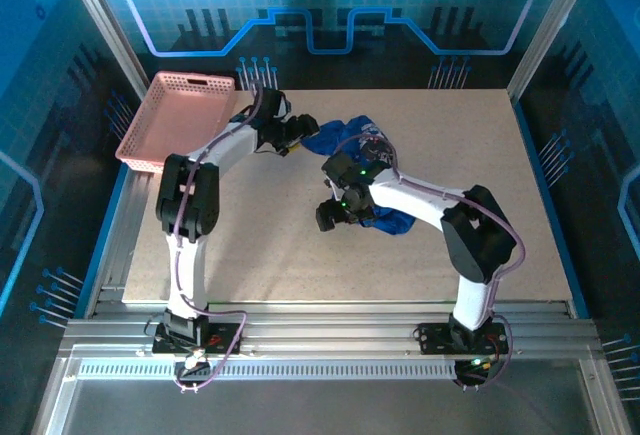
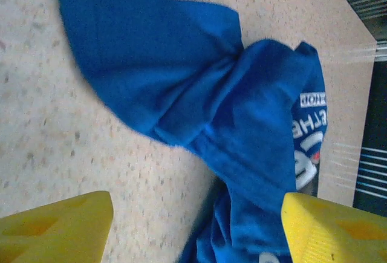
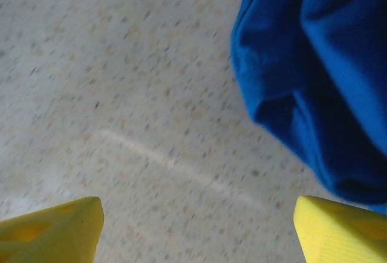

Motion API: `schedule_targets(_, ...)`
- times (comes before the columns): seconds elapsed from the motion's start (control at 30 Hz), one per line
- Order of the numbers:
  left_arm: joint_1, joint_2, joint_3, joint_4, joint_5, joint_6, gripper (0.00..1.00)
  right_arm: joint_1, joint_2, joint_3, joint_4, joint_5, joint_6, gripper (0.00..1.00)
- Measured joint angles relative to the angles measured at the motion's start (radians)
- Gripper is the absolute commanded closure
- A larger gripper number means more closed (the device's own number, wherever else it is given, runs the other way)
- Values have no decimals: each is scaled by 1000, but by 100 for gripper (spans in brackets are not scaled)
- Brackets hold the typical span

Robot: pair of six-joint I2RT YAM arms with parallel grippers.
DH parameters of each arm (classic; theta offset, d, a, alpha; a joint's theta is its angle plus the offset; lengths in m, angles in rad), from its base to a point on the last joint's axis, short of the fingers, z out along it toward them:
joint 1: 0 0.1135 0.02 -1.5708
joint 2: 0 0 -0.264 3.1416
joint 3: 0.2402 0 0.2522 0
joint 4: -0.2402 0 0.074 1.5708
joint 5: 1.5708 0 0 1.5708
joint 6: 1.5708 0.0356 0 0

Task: Fold and stack the t-shirts

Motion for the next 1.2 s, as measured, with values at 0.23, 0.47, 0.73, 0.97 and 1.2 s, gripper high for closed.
schedule_targets(0.23, 0, 143, 150, -60, -32, -3, 34, 0, 84, 38, 14, 86, 13, 22)
schedule_targets(0.47, -3, 259, 264, -134, -63, -27, 46, -18, 125, 58, 37, 121, 34, 55)
schedule_targets(0.73, -16, 362, 423, -235, -91, -64, 82, -62, 111, 27, 74, 91, 14, 83)
schedule_targets(0.97, -6, 389, 463, -276, -111, -68, 100, -90, -63, -35, 50, -1, -57, 97)
schedule_targets(1.2, 37, 269, 307, -246, -129, -64, 100, -206, -296, -60, -26, -56, -115, 100)
